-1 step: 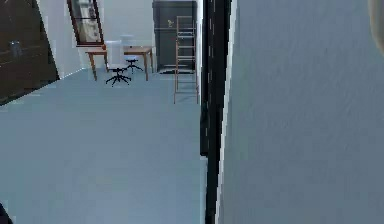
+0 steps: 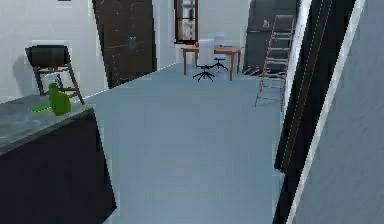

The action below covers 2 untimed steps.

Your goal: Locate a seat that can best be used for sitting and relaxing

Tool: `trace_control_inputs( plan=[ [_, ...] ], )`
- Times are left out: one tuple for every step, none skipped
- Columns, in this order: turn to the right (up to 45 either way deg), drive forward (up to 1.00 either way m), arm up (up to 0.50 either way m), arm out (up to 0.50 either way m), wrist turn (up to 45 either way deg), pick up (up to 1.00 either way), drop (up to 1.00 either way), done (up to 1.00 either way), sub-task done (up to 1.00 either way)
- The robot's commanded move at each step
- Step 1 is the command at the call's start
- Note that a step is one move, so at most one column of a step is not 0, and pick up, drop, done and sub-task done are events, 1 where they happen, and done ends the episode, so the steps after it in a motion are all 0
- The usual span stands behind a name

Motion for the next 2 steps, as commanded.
trace_control_inputs(
  plan=[
    [0.0,0.65,0.00,0.00,0.0,0.00,0.00,0.00,0.00],
    [21.0,0.00,0.00,0.00,0.0,0.00,0.00,0.00,0.00]
  ],
)
